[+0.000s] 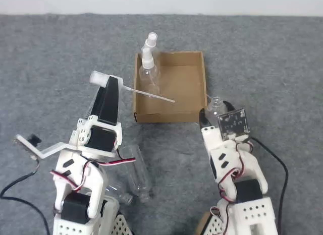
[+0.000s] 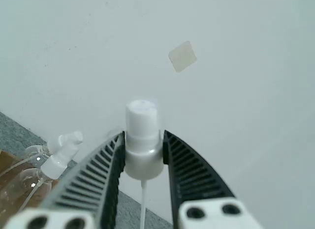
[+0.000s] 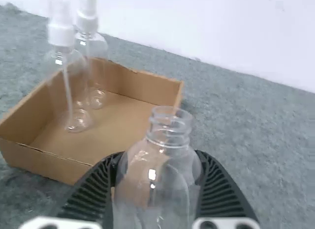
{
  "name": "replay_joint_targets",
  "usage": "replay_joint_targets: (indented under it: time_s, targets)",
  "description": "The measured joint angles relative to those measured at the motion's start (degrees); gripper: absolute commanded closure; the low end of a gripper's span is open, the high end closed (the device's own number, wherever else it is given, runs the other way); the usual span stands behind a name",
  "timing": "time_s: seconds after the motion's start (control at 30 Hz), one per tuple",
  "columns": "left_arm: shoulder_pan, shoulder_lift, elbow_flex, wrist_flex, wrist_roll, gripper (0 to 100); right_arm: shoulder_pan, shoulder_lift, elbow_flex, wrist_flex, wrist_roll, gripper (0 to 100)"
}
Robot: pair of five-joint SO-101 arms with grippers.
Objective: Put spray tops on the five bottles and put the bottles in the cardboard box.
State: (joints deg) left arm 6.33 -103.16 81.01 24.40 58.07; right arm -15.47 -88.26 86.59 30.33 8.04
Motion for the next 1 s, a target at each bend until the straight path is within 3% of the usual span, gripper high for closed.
replay_joint_targets:
  time_s: [0.4, 0.6, 1.0]
  targets:
    - [-5.2, 0.0, 0.0, 0.0, 4.7, 99, -3.5, -10.6, 6.2, 0.0, 3.3, 93.8]
    - [-5.5, 0.0, 0.0, 0.0, 5.2, 99, -8.9, -13.8, 8.5, 0.0, 6.2, 93.8]
    - [-5.3, 0.0, 0.0, 0.0, 5.2, 99, -11.8, -14.0, 8.5, 0.1, 8.4, 93.7]
